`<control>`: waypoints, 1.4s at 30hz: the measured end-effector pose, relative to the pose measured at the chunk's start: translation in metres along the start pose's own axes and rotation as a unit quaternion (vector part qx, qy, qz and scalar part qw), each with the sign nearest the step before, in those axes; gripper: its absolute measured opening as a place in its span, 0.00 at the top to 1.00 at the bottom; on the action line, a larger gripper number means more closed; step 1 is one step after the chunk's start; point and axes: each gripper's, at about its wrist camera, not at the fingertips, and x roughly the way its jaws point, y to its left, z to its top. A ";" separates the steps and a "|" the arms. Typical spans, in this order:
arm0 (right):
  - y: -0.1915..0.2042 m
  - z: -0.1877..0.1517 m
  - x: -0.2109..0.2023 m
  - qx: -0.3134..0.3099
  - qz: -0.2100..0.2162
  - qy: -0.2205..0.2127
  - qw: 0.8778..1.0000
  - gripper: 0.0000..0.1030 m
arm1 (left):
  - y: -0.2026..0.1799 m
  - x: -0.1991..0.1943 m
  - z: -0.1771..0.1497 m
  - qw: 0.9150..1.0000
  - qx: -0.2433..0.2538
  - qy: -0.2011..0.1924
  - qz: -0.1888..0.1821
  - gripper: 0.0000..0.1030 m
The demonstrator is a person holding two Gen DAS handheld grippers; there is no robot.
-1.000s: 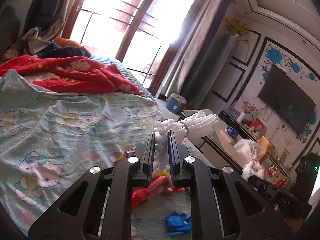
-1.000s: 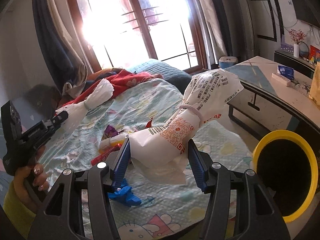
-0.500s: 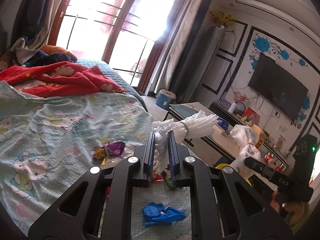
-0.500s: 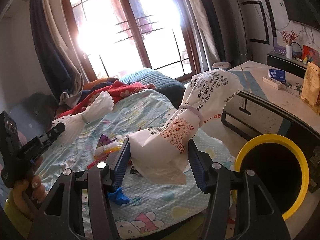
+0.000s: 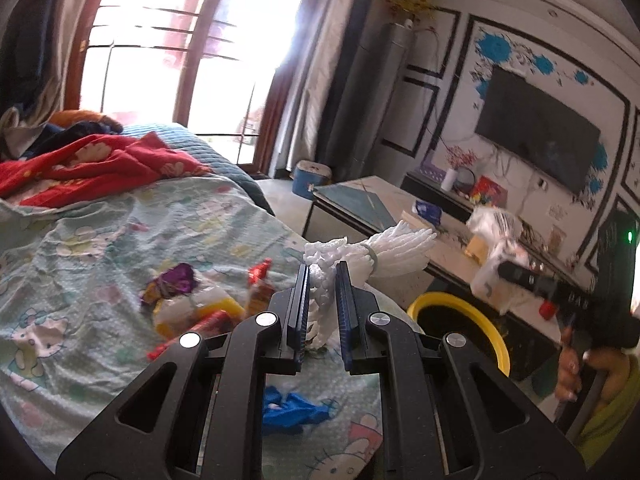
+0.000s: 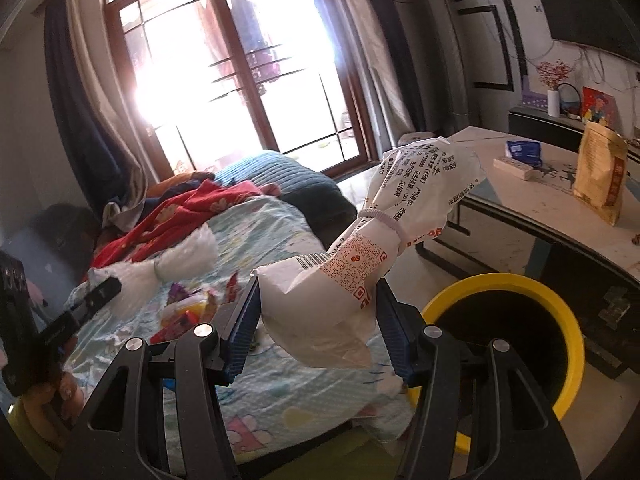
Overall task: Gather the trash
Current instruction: 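Carry both items over the yellow bin and open both grippers to drop them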
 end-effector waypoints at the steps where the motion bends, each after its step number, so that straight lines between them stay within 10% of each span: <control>1: -0.004 0.000 -0.002 0.001 -0.003 -0.002 1.000 0.47 | -0.005 0.003 -0.002 1.000 0.006 0.004 -0.004 0.92; 21: -0.073 0.000 -0.024 0.015 -0.052 0.009 0.998 0.47 | -0.094 0.060 -0.046 0.989 0.114 0.086 -0.045 0.92; 42: -0.150 -0.024 -0.004 0.068 -0.074 0.057 0.993 0.47 | -0.175 0.139 -0.098 0.956 0.212 0.177 -0.095 0.92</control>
